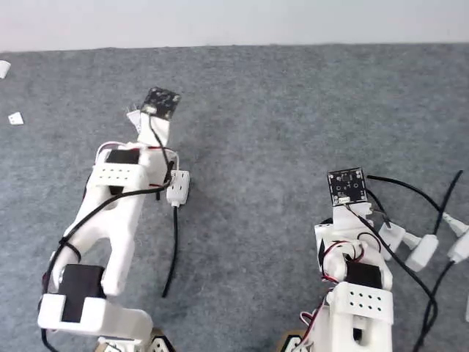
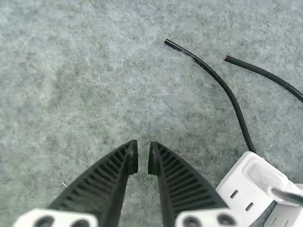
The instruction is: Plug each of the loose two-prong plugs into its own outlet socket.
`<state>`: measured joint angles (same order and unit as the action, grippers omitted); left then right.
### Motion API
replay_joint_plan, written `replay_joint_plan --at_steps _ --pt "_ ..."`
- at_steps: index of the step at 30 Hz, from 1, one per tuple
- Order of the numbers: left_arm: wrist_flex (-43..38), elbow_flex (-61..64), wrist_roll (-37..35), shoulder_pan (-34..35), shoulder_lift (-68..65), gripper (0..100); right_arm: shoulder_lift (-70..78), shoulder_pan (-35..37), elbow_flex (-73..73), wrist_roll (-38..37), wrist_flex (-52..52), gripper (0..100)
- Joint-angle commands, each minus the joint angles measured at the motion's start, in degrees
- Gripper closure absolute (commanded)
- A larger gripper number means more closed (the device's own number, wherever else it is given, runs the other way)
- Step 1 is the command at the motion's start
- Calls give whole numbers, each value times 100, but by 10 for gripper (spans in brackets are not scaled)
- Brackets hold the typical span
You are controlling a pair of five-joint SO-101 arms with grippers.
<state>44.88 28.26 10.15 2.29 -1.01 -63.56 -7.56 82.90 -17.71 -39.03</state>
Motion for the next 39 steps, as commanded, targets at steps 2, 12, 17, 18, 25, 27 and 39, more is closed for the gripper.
replay_joint_plan --at_steps 2,12,17,18,25,27,39 --pt "-536 -470 -914 651 -264 881 -66 22 -44 -53 -22 942" --pt "466 -2492 -1565 765 -2119 787 -66 22 -44 -53 -22 942" --pt "870 -3125 -1565 782 -2690 824 -66 22 -44 -53 -22 943" --pt "1002 -3284 -1565 782 -2804 823 -66 22 -44 -53 -22 943" --pt "1653 -4321 -1574 703 -3516 823 -66 22 -44 -53 -22 943" --pt "1925 -4620 -1574 659 -3701 823 -66 22 -44 -53 -22 943" --pt "3666 -6475 -1873 607 -4844 840 -66 22 -53 -53 -13 945"
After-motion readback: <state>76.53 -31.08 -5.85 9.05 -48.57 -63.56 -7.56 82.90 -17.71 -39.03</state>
